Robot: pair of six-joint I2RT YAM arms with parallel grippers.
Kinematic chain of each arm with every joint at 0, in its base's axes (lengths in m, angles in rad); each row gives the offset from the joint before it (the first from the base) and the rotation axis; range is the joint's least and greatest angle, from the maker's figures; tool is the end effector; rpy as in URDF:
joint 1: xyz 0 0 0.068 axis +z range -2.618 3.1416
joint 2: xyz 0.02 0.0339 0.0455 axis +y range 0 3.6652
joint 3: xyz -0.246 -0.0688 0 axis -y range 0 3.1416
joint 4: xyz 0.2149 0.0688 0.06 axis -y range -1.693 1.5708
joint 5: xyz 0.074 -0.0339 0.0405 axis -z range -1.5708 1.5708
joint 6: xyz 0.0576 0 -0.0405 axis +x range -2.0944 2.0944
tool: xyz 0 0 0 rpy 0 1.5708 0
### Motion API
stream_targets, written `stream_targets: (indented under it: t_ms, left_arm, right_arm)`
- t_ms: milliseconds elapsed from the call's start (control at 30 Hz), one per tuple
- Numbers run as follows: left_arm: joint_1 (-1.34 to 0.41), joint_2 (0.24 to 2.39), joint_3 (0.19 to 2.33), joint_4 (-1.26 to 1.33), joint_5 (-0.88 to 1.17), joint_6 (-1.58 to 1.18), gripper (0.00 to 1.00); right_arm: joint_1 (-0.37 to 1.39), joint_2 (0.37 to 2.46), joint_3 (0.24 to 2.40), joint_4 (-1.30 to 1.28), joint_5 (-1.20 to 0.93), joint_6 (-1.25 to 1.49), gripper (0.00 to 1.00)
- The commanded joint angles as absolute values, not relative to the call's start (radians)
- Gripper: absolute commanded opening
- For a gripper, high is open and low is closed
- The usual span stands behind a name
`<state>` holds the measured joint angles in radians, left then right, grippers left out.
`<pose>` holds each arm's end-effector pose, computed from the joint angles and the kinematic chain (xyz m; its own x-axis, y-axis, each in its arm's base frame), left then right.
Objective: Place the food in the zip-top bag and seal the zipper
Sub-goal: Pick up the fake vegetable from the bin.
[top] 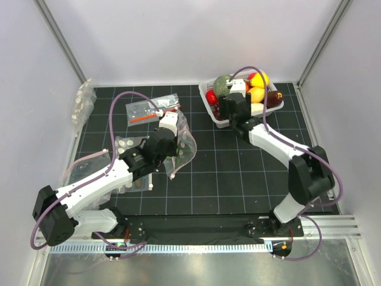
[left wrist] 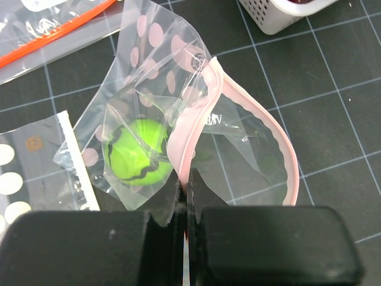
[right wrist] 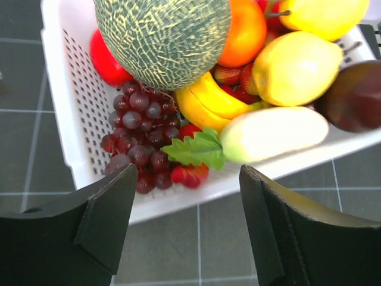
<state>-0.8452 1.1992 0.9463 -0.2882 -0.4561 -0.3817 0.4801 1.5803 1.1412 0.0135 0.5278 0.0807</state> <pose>0.1925 -0.1788 0.2823 -0.4741 0.0305 -0.8800 0.2635 0.9585 -0.1087 0.3283 0.1383 0.2713 -0.3644 -0.1112 -0.9246 0.0373 0.9903 -0.1338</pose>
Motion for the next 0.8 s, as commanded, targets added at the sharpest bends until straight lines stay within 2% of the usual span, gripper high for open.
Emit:
stream_targets:
  t_ms: [0, 100, 200, 233, 367, 400, 433, 500, 767]
  left_arm:
    - [-0.848, 1.204, 0.974, -0.244, -0.434, -0.382, 0.0]
    - [-0.848, 1.2, 0.974, -0.244, -0.428, -0.383, 0.0]
    - [-0.848, 1.198, 0.974, -0.245, -0.425, -0.383, 0.0]
    - [-0.848, 1.198, 0.973, -0.245, -0.422, -0.383, 0.0]
    - [-0.85, 1.19, 0.973, -0.247, -0.417, -0.383, 0.0]
    - [-0.848, 1.19, 0.971, -0.245, -0.417, -0.383, 0.0]
    - [-0.848, 1.189, 0.969, -0.245, -0.417, -0.383, 0.0]
    - [-0.85, 1.192, 0.973, -0.247, -0.417, -0.382, 0.0]
    - [-0.848, 1.187, 0.973, -0.247, -0.408, -0.382, 0.0]
  right_arm:
    - [0.468, 1.678, 1.236, 0.006, 0.537, 0.005, 0.75]
    - [0.459, 1.735, 1.272, -0.018, 0.538, 0.006, 0.71]
    - [0.457, 1.773, 1.307, -0.044, 0.572, 0.014, 0.62]
    - [0.457, 1.781, 1.313, -0.055, 0.586, 0.029, 0.5]
    - [0.457, 1.773, 1.309, -0.052, 0.623, 0.049, 0.31]
    - [0.459, 1.767, 1.308, -0.052, 0.623, 0.052, 0.26]
    - [0.459, 1.75, 1.307, -0.052, 0.618, 0.061, 0.16]
    - [0.459, 1.73, 1.305, -0.058, 0.612, 0.072, 0.07]
    - [0.459, 1.609, 1.341, -0.149, 0.637, 0.117, 0.01]
